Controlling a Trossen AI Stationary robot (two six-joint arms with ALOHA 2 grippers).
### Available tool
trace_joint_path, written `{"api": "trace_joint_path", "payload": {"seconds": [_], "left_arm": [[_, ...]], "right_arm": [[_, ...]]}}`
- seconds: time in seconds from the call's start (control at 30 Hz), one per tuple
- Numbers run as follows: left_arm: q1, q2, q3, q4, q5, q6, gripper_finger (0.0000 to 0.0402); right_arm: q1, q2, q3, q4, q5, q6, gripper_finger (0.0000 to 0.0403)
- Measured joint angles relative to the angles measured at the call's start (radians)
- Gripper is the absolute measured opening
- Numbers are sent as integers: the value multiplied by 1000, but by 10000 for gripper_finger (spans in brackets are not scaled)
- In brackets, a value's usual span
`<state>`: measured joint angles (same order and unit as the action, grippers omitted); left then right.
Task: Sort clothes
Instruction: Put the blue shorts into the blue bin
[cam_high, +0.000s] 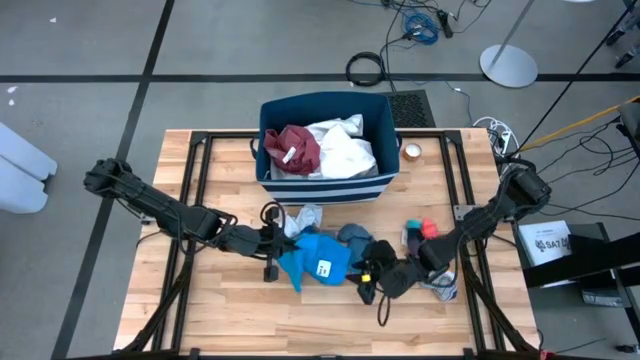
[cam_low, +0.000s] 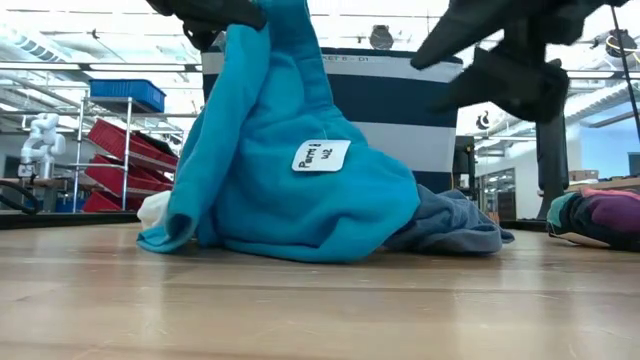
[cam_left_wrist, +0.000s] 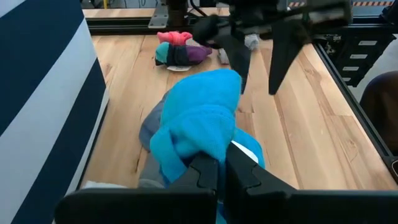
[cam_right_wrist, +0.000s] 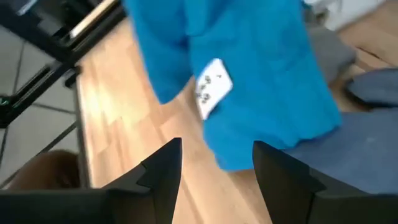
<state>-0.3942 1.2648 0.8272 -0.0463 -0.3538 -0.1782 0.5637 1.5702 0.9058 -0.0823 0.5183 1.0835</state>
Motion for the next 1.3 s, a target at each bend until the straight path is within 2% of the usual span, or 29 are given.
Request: {"api": "trace_joint_path", "payload": {"seconds": [0.1,0.33,0.6,0.73,0.9,1.13,1.3], "left_arm": [[0,0,0,0,0,0,4],[0,0,0,-1,0,-2,11],[1,0,0,-17,0,-25,13],[1,0,0,-17,0,-25,13],[1,0,0,-19,0,-25,14],[1,0,0,-26,0,-25,14],[1,0,0,-26,0,-25,14]], "right_arm": [[3,43,0,4,7,68,183],[10,158,0,85,-90,214,181],[5,239,0,133,-97,267,181],[-10,269,-1,234,-95,230,181],[-17,273,-1,324,-8,119,181],[-16,273,-1,284,36,120,178],[-20,273,-1,240,107,144,144]]}}
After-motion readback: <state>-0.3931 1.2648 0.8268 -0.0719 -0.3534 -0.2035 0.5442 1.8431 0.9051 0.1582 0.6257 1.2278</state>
